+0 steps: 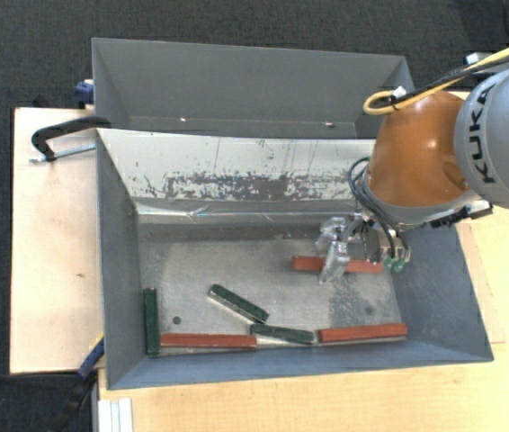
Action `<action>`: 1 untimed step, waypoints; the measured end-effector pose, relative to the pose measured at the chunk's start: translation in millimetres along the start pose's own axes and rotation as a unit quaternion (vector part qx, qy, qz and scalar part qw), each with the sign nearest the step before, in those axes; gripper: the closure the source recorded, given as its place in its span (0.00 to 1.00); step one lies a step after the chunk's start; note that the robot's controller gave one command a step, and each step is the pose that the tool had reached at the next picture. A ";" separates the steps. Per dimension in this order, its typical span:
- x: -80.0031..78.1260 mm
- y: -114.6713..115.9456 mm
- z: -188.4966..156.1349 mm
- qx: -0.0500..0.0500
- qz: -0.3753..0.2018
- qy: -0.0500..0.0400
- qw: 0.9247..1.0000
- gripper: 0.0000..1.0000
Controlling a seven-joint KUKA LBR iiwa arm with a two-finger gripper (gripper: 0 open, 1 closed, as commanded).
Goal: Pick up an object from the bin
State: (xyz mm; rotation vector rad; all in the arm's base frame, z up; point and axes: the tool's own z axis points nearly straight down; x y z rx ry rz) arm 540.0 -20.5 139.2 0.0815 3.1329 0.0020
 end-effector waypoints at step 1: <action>-0.3 0.1 -11.0 0.000 0.000 -0.001 1.000 1.00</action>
Offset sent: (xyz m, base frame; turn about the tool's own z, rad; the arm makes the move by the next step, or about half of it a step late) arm 0.0000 0.0000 0.0138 0.0000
